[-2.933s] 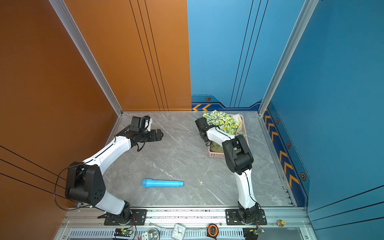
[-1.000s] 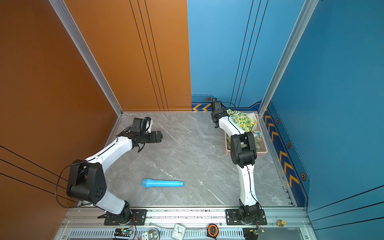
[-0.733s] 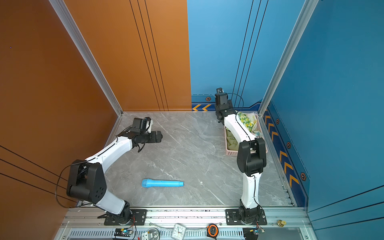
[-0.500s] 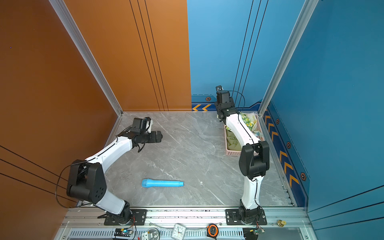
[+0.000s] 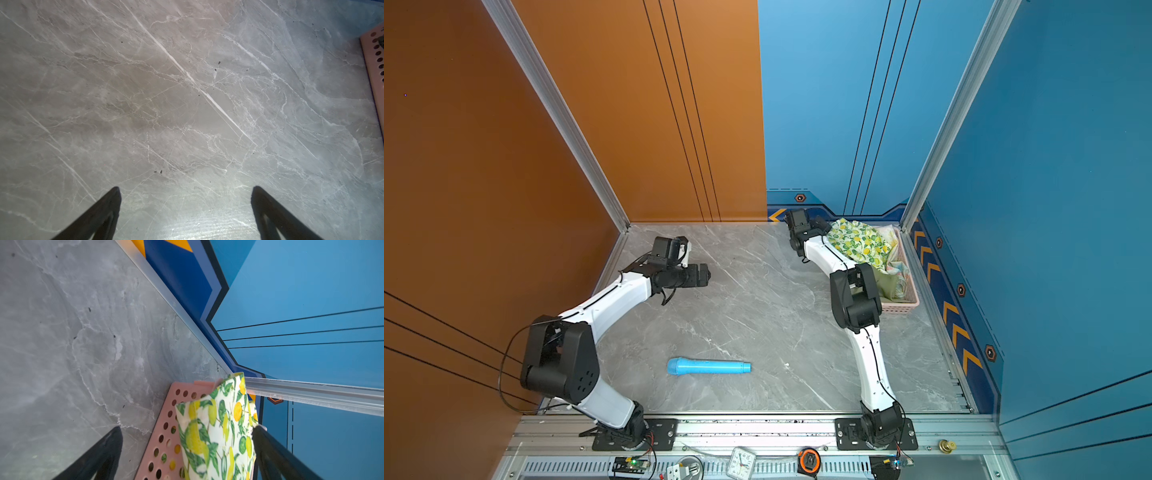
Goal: Fold and stack the skirts
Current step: 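Grasp the lemon-print skirt's edge with the right gripper inside the basket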
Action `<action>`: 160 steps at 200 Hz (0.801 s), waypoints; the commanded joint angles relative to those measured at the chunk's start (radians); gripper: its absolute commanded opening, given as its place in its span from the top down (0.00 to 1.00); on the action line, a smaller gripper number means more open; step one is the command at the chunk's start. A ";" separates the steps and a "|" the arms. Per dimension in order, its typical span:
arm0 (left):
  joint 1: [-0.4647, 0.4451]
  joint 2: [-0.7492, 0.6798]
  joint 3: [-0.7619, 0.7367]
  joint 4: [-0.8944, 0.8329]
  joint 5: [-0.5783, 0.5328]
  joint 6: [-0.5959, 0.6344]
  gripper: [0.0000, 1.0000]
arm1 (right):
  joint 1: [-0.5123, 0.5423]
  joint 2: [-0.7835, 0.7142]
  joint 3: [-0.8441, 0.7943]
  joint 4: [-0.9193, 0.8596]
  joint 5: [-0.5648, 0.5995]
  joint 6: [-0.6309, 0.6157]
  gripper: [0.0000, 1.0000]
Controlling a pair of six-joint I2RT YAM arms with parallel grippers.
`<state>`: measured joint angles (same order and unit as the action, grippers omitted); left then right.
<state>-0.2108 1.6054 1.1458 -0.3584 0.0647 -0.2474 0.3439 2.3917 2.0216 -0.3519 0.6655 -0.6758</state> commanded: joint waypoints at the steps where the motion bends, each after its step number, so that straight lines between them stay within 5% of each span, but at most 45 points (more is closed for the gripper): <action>1: -0.004 0.019 0.023 -0.026 0.009 -0.013 0.02 | -0.017 0.051 0.087 -0.001 0.107 -0.099 0.02; 23: -0.005 0.031 0.031 -0.033 0.012 -0.019 0.02 | -0.033 0.104 0.132 0.009 0.147 -0.129 0.04; 40: -0.006 0.038 0.034 -0.031 0.013 -0.029 0.02 | -0.044 0.114 0.143 0.044 0.158 -0.135 0.15; 60: -0.009 0.050 0.041 -0.032 0.017 -0.036 0.01 | -0.051 0.111 0.148 0.084 0.152 -0.159 0.46; 84: -0.014 0.055 0.048 -0.033 0.019 -0.036 0.01 | -0.058 0.107 0.184 0.089 0.152 -0.163 1.00; 160: -0.007 -0.035 0.062 -0.109 0.008 -0.005 0.01 | -0.083 -0.175 0.131 -0.032 0.093 0.111 1.00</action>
<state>-0.2180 1.6352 1.1893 -0.4084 0.0685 -0.2760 0.2726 2.3993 2.1677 -0.3431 0.7704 -0.7036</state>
